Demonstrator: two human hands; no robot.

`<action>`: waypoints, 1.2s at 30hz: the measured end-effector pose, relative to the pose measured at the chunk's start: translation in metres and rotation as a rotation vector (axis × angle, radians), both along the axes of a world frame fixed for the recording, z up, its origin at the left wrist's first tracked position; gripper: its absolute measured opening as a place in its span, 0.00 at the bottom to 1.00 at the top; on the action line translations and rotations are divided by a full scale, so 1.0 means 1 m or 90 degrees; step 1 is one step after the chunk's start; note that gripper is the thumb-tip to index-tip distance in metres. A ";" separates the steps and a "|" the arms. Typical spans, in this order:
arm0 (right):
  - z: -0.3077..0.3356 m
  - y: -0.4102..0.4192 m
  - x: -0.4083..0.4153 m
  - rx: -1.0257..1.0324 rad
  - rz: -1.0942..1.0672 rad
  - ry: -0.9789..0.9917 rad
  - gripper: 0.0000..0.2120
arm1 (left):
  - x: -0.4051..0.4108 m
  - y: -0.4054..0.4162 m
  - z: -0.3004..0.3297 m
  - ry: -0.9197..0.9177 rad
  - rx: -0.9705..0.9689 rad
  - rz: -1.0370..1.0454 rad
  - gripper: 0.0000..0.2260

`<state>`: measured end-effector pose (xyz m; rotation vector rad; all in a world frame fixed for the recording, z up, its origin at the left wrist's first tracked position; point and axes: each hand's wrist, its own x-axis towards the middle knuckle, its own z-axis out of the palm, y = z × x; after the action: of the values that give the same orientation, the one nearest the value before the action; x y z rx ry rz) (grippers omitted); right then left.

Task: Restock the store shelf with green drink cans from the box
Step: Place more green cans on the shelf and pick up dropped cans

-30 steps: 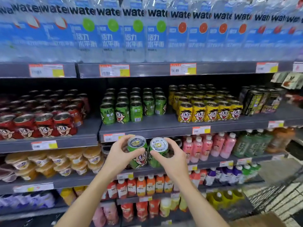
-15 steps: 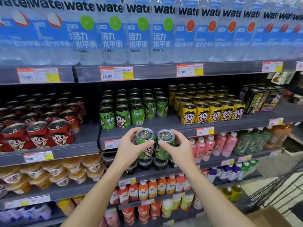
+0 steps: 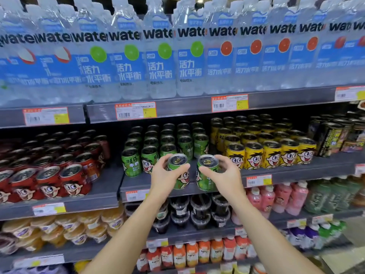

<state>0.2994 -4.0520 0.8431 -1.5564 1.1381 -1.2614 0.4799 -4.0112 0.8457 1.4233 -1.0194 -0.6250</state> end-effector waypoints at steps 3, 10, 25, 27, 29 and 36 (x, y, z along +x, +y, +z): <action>0.001 -0.021 -0.002 0.005 0.011 0.002 0.24 | -0.005 -0.016 0.005 -0.013 0.009 0.024 0.22; -0.002 -0.059 -0.002 0.017 0.037 0.014 0.24 | -0.024 -0.044 0.007 -0.056 0.010 0.058 0.15; -0.017 -0.094 0.006 0.046 0.054 0.060 0.29 | -0.023 -0.074 -0.014 -0.125 0.083 0.118 0.32; -0.021 -0.094 0.005 0.041 0.057 0.062 0.29 | -0.025 -0.071 -0.015 -0.135 0.067 0.123 0.32; -0.025 -0.091 0.004 0.018 0.056 0.072 0.29 | -0.029 -0.067 -0.017 -0.165 0.049 0.137 0.32; -0.026 -0.084 0.004 -0.080 0.019 0.179 0.35 | -0.037 -0.061 -0.028 -0.222 0.030 0.157 0.25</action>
<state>0.3036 -4.1361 0.8171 -1.8826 1.2222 -1.1378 0.4432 -4.0720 0.8175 1.7059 -1.0789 -0.2261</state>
